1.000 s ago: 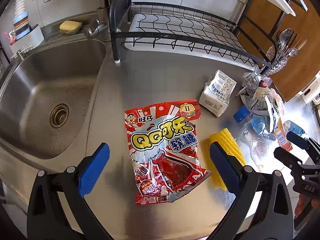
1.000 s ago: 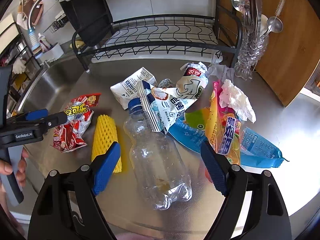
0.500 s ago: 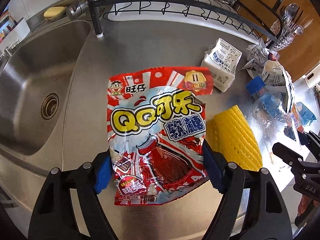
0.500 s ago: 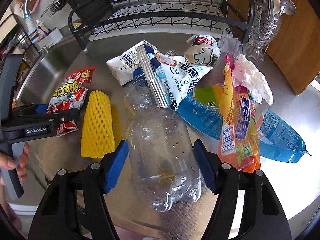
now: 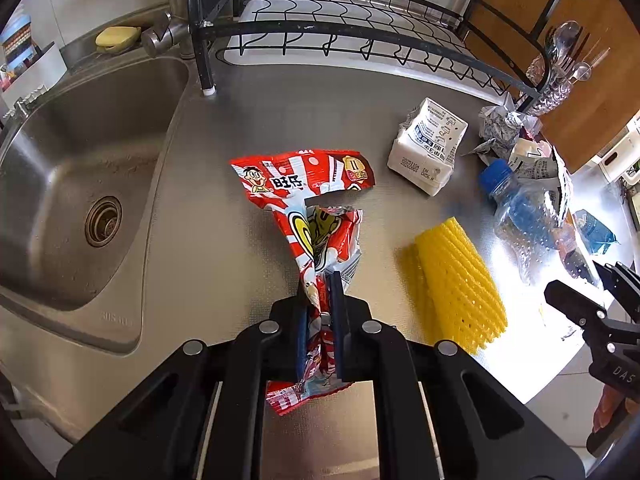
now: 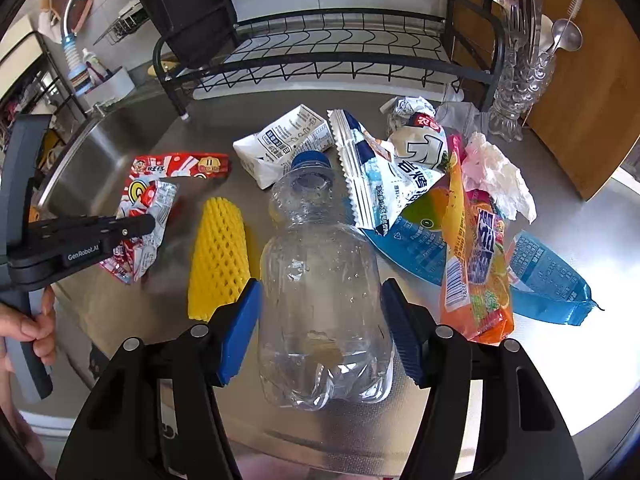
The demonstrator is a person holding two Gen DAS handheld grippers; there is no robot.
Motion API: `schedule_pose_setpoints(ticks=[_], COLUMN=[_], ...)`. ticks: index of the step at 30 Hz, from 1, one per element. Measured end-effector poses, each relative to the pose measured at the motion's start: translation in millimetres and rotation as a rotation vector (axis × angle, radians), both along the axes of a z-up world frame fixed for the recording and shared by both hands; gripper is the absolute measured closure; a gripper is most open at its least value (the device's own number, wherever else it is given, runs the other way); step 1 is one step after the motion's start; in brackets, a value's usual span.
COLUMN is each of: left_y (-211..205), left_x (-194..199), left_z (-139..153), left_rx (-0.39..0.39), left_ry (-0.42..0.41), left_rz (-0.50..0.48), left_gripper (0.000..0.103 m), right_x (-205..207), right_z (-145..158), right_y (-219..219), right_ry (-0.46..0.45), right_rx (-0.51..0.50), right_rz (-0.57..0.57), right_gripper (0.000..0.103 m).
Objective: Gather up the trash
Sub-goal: 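Grasp the red QQ candy bag with the left gripper while the right gripper grasps the clear bottle, then carry both items over the bin and open both grippers to drop them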
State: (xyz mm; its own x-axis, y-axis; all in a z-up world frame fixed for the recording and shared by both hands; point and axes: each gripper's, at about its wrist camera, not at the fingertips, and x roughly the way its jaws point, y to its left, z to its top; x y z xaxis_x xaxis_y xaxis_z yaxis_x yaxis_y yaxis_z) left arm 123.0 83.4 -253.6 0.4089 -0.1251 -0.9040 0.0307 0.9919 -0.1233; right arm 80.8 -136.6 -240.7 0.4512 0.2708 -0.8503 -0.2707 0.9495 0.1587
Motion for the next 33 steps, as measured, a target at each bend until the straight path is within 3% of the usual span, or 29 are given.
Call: schedule_pose_setpoints(ticks=[13,23,28,33], left_y=[8,-10,-24,-40], left_x=[-28,-104,-155,-204], left_z=[43,83,85,62], left_rx=[0.006,0.033,0.028,0.034], left_ry=[-0.100,-0.160,-0.158,-0.126], left_rz=[0.030,0.058,0.059,0.043], left_gripper=[0.097,0.097,0.097,0.097], right_x=[-17,-84,-133,-174], right_z=[51,83,88,72], right_y=[6,-5,-20,-35], right_ry=[-0.125,-0.179,-0.183,-0.152], right_rx=[0.059,0.092,0.112,0.133], right_rz=[0.016,0.070,0.103,0.129], right_gripper=[0.041,0.041,0.041,0.041])
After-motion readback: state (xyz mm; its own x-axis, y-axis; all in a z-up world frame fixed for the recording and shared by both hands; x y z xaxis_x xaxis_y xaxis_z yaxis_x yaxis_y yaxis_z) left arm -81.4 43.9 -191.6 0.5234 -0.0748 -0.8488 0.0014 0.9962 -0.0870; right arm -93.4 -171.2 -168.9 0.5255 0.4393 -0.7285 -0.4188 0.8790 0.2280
